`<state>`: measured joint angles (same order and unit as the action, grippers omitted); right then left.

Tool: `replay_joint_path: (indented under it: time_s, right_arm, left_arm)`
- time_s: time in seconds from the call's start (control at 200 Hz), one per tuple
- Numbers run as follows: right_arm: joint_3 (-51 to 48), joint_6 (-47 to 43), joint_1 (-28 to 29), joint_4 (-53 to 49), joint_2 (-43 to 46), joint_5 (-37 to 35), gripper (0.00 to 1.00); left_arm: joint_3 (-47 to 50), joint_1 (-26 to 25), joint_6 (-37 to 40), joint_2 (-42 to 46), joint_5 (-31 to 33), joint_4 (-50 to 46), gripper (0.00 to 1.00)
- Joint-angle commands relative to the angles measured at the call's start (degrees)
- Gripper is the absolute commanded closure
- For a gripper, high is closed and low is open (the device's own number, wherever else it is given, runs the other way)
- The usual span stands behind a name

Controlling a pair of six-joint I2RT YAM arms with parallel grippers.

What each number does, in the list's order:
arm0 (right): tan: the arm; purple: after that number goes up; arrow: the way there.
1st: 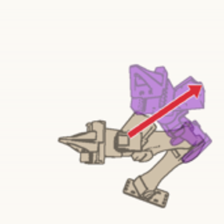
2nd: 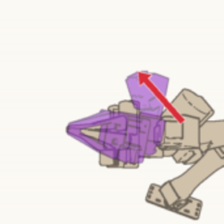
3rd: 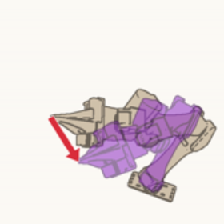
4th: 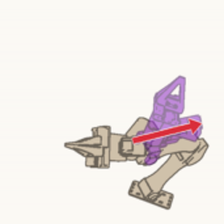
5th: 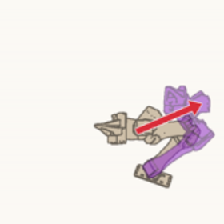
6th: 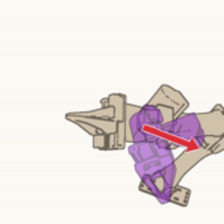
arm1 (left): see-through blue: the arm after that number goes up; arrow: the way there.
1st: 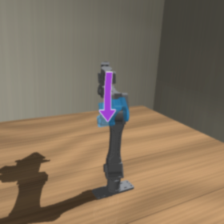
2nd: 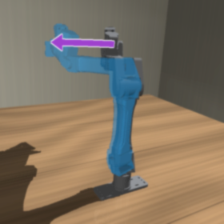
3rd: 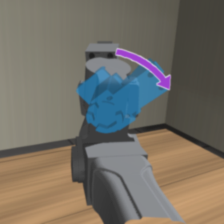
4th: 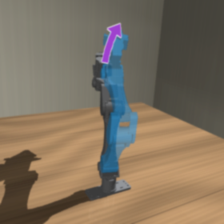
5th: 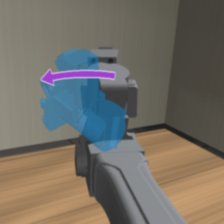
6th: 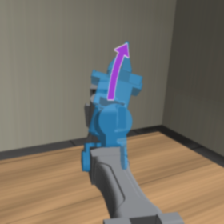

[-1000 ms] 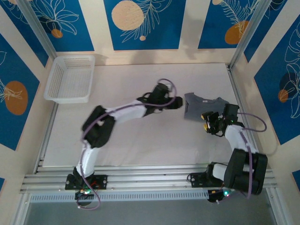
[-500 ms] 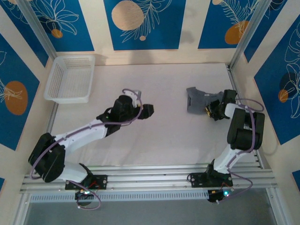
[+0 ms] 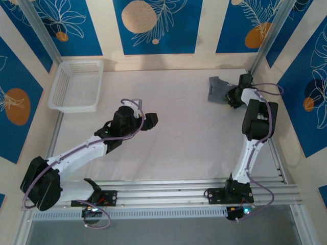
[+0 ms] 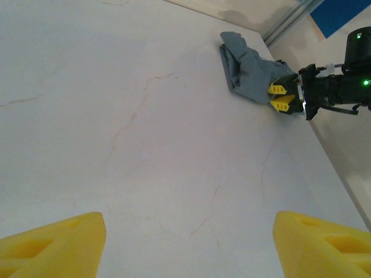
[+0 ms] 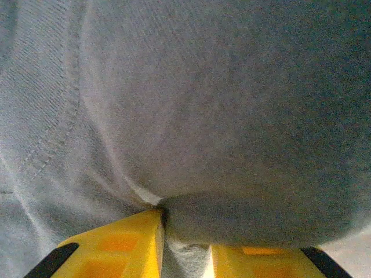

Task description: Fold the inside-out t-shirt

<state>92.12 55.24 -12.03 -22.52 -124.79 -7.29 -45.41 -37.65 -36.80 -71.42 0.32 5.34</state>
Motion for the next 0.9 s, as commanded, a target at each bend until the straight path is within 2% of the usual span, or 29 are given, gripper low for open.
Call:
replay_joint_path:
  time_s: [0.0, 0.155, 0.41, 0.585, 0.65, 0.71, 0.8, 0.855, 0.895]
  right_arm:
    - [7.7, -0.5, 0.3, -8.1, -4.5, -4.9, 0.68]
    - [24.3, -3.6, 1.0, -15.6, -12.4, -8.1, 0.66]
    - [54.5, -6.4, 0.5, -28.2, -28.0, -7.7, 0.64]
    - [88.0, -10.6, 1.2, -48.8, -40.9, -7.3, 0.61]
    - [84.1, -13.4, 1.4, -50.0, -36.7, -4.7, 0.59]
    - [88.4, -18.0, 2.3, -54.4, -35.8, -3.8, 0.57]
    - [88.3, -26.5, 4.7, -57.8, -31.4, -4.3, 0.55]
    - [87.5, -33.2, 5.9, -59.8, -29.0, -0.7, 0.53]
    - [85.4, -34.3, 5.7, -61.9, -26.5, 1.8, 0.53]
  left_arm:
    - [-0.3, 1.4, 1.8, -0.4, 0.4, -0.5, 0.24]
    - [-0.1, 2.6, 1.8, -2.0, -0.4, 0.2, 0.24]
    - [0.1, 3.8, 3.5, -3.0, -0.2, 1.8, 0.2]
    - [2.0, 3.8, 8.6, 2.0, 5.7, 1.8, 0.01]
    - [3.2, 4.0, 10.0, 5.3, 9.5, 1.2, 0.01]
    - [5.8, 4.0, 12.9, 8.7, 12.9, 3.5, 0.01]
    - [9.7, 4.1, 15.4, 14.7, 21.2, 3.8, 0.01]
    - [11.4, 4.2, 18.3, 18.2, 26.0, 2.9, 0.01]
    - [12.4, 4.2, 20.7, 20.5, 29.5, 1.6, 0.01]
